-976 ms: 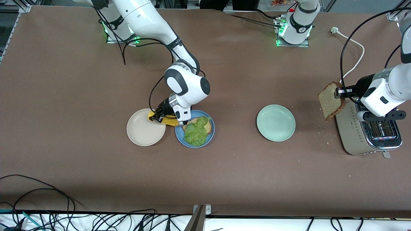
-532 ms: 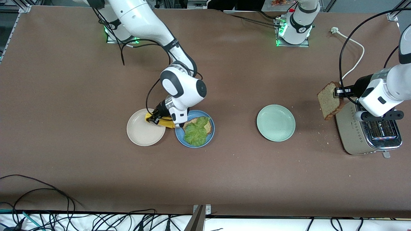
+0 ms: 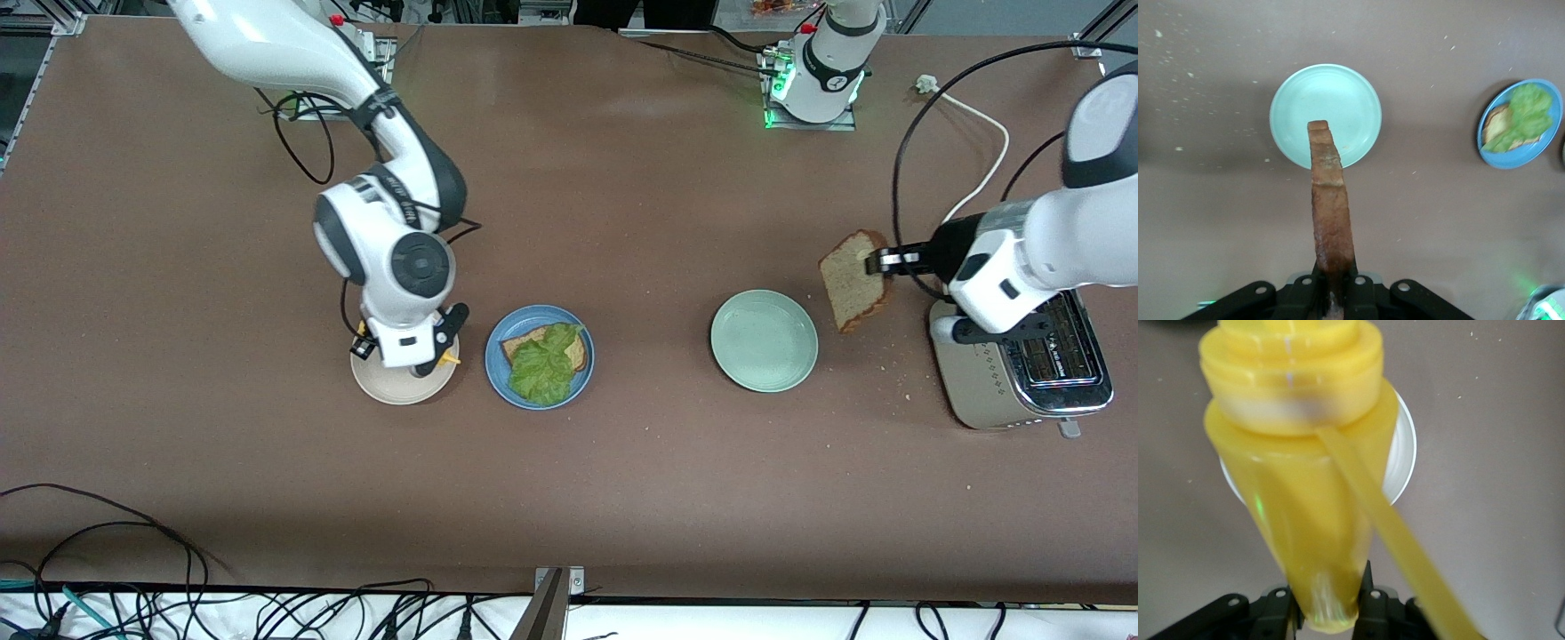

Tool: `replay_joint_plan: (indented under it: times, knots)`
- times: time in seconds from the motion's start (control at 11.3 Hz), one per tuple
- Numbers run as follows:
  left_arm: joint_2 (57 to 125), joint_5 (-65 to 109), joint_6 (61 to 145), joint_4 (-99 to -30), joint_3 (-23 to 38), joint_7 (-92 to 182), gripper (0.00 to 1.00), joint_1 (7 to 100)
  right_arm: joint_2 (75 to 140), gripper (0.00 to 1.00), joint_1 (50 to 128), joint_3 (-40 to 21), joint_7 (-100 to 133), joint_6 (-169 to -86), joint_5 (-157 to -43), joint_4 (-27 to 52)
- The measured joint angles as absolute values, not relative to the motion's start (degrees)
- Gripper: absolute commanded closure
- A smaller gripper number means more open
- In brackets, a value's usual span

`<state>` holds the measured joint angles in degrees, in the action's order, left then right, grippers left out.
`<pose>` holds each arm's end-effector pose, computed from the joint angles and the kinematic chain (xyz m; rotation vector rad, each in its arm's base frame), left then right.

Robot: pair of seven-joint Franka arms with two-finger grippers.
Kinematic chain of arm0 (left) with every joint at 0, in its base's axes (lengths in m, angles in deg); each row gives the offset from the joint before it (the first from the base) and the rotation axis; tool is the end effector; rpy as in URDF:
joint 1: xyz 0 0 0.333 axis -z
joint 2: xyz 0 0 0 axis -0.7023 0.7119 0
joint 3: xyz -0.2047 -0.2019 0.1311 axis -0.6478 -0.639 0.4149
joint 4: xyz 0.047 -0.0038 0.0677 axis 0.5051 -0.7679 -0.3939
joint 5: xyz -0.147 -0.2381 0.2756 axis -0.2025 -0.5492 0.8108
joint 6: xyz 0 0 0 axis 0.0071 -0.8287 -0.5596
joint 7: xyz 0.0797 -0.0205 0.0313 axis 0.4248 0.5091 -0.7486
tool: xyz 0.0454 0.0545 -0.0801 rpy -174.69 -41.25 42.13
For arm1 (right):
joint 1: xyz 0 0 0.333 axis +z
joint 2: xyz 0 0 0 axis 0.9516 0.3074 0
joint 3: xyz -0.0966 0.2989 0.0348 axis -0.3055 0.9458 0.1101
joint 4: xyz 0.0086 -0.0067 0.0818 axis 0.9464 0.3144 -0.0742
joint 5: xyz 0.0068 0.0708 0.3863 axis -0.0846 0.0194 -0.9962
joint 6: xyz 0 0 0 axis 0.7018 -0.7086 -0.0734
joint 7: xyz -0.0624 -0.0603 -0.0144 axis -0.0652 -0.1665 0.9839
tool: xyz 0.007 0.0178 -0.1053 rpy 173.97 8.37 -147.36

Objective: Make sandwich in blue plate with both arms
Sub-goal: 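Carry the bread over the blue plate while the right gripper returns mustard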

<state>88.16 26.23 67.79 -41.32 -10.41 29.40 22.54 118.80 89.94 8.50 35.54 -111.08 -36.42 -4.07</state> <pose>0.6230 -0.0939 0.5269 2.8756 0.2150 -0.4649 0.6206 0.2883 0.3236 2.3821 1.4342 -0.3935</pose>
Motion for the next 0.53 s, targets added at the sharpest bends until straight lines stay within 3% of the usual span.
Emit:
replay_joint_plan:
  times: [0.53]
  knots:
    - [91.0, 26.1, 78.5, -41.5, -10.6, 4.7, 1.00, 37.1, 118.0, 1.00, 77.1, 9.3, 56.0, -111.7, -58.5, -4.1]
